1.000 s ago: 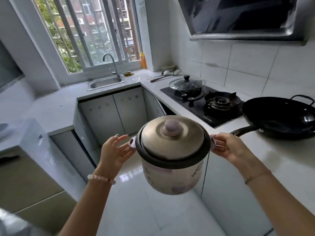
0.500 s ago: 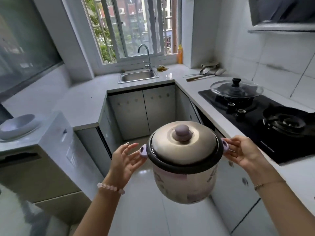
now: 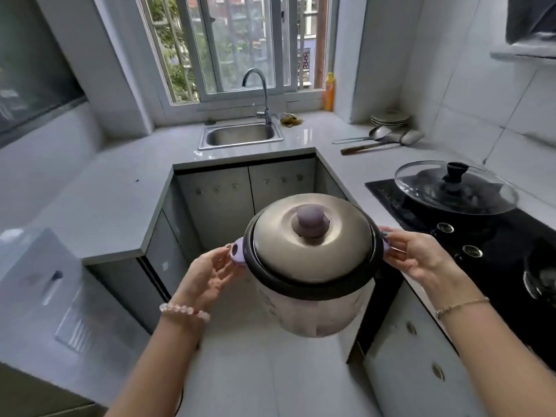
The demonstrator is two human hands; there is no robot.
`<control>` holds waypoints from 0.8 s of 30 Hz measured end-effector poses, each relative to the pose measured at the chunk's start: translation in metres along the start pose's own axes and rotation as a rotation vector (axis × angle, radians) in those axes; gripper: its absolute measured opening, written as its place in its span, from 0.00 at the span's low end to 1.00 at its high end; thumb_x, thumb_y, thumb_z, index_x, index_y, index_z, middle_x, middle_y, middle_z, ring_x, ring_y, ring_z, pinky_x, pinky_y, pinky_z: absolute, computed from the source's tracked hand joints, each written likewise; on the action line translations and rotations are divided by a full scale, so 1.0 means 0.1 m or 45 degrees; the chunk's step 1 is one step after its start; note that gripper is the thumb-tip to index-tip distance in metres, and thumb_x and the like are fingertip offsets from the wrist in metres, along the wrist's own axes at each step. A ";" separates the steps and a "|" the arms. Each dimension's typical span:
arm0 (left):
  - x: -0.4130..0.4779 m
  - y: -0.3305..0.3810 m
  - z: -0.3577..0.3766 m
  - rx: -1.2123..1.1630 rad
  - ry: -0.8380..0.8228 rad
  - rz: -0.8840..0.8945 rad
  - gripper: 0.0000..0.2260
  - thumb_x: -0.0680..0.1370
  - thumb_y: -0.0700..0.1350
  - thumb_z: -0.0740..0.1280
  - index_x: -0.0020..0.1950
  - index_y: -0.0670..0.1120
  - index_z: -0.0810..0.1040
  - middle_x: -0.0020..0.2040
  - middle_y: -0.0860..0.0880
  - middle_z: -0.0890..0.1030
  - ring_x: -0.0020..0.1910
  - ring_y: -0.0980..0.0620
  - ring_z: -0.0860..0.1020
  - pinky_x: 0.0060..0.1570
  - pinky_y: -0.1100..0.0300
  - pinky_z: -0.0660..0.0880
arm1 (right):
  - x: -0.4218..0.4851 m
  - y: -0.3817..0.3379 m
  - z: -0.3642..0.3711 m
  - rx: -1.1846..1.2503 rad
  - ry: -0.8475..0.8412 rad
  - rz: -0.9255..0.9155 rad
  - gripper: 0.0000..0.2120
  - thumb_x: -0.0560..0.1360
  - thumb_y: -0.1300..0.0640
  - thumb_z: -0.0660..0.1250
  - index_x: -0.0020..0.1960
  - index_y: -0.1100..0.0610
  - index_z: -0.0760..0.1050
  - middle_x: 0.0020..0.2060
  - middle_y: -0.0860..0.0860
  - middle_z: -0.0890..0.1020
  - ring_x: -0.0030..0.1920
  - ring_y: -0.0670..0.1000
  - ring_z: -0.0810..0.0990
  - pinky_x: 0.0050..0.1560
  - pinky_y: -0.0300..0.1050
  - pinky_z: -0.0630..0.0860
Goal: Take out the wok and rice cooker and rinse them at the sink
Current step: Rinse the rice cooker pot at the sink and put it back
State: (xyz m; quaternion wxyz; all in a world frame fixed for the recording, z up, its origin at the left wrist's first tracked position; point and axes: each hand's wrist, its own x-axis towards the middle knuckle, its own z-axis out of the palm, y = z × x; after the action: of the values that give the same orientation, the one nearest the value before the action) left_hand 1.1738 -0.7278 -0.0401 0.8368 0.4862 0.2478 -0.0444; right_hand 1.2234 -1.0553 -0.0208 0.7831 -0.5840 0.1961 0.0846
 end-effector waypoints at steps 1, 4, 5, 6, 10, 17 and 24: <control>0.18 0.04 0.04 -0.008 -0.014 -0.015 0.07 0.77 0.36 0.62 0.48 0.39 0.80 0.38 0.46 0.84 0.32 0.54 0.82 0.37 0.62 0.80 | 0.13 -0.04 0.04 -0.006 0.020 -0.009 0.09 0.76 0.68 0.59 0.45 0.60 0.78 0.23 0.50 0.80 0.23 0.46 0.77 0.26 0.34 0.77; 0.75 0.20 0.20 -0.044 -0.078 -0.067 0.08 0.77 0.35 0.62 0.49 0.39 0.81 0.37 0.45 0.84 0.32 0.54 0.82 0.33 0.64 0.80 | 0.54 -0.17 0.15 -0.006 0.081 -0.029 0.10 0.75 0.70 0.59 0.45 0.61 0.78 0.24 0.50 0.81 0.24 0.46 0.79 0.25 0.34 0.76; 0.94 0.26 0.26 -0.052 -0.103 -0.080 0.08 0.77 0.35 0.62 0.49 0.38 0.81 0.38 0.44 0.84 0.32 0.54 0.82 0.31 0.64 0.80 | 0.67 -0.22 0.19 -0.003 0.103 -0.032 0.10 0.75 0.71 0.59 0.44 0.61 0.77 0.24 0.50 0.81 0.24 0.45 0.80 0.25 0.34 0.76; 1.14 0.32 0.33 -0.058 -0.130 -0.092 0.08 0.77 0.34 0.61 0.49 0.38 0.81 0.38 0.44 0.84 0.33 0.53 0.83 0.30 0.64 0.79 | 0.82 -0.26 0.23 -0.001 0.123 -0.036 0.11 0.75 0.71 0.59 0.44 0.61 0.77 0.24 0.50 0.81 0.23 0.45 0.80 0.24 0.34 0.76; 1.89 0.68 0.64 -0.019 -0.250 -0.102 0.09 0.77 0.34 0.61 0.49 0.38 0.80 0.40 0.43 0.84 0.33 0.53 0.83 0.29 0.64 0.78 | 1.40 -0.46 0.44 0.039 0.232 -0.052 0.12 0.74 0.71 0.58 0.43 0.59 0.78 0.24 0.50 0.81 0.22 0.44 0.78 0.28 0.35 0.78; 3.10 1.47 1.29 0.101 -0.447 -0.120 0.10 0.77 0.33 0.61 0.52 0.38 0.81 0.44 0.40 0.84 0.36 0.51 0.83 0.32 0.62 0.79 | 2.22 -0.98 0.82 0.166 0.345 -0.151 0.15 0.74 0.73 0.56 0.44 0.60 0.78 0.22 0.49 0.80 0.21 0.42 0.76 0.28 0.33 0.78; 3.97 1.88 2.09 0.171 -0.533 -0.098 0.07 0.76 0.34 0.65 0.52 0.36 0.79 0.39 0.42 0.84 0.34 0.52 0.83 0.29 0.64 0.78 | 2.89 -1.45 0.82 0.199 0.545 -0.254 0.14 0.74 0.72 0.58 0.42 0.59 0.78 0.23 0.49 0.81 0.22 0.43 0.78 0.26 0.34 0.76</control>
State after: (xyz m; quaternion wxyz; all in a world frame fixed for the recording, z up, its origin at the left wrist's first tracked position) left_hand 1.6576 -0.7381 0.0118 0.8335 0.5111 0.0837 -0.1925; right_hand 1.5552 -1.0496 0.0094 0.7710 -0.5426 0.3050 -0.1343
